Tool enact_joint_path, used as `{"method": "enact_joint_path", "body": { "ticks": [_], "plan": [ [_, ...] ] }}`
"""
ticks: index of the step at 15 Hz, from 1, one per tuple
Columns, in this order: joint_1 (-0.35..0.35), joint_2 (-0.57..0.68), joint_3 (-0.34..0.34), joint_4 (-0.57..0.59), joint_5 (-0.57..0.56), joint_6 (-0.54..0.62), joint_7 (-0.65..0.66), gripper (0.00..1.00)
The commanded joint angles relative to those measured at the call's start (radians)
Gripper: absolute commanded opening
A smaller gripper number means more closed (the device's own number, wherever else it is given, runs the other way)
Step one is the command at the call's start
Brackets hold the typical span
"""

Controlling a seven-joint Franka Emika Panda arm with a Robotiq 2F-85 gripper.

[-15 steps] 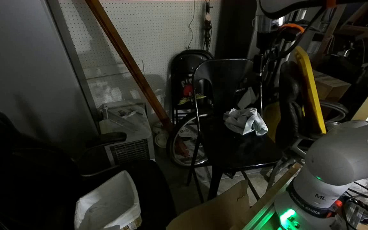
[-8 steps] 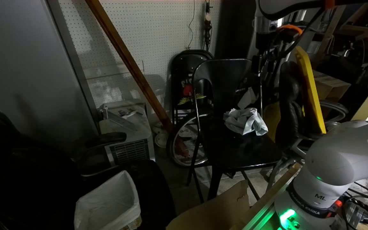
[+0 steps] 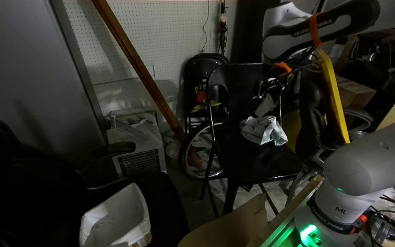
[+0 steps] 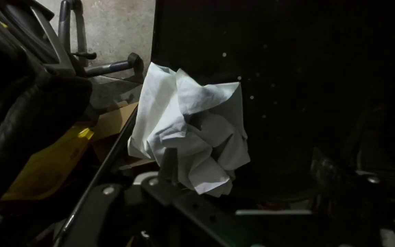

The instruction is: Lay the white object over the chair

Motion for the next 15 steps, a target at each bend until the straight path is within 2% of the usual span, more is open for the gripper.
{"method": "enact_joint_path", "body": {
  "ticks": [1, 5, 8, 15],
  "plan": [
    [-0.07, 0.136, -0.017, -0.019, -0.079, 0.167, 0.113, 1.0],
    [-0.105, 0.271, -0.057, -0.013, -0.09, 0.255, 0.139, 1.0],
    [-0.113, 0.346, -0.088, 0.002, -0.088, 0.256, 0.137, 1.0],
    [-0.092, 0.43, -0.15, 0.012, 0.033, 0.26, -0.056, 1.0]
  ]
}}
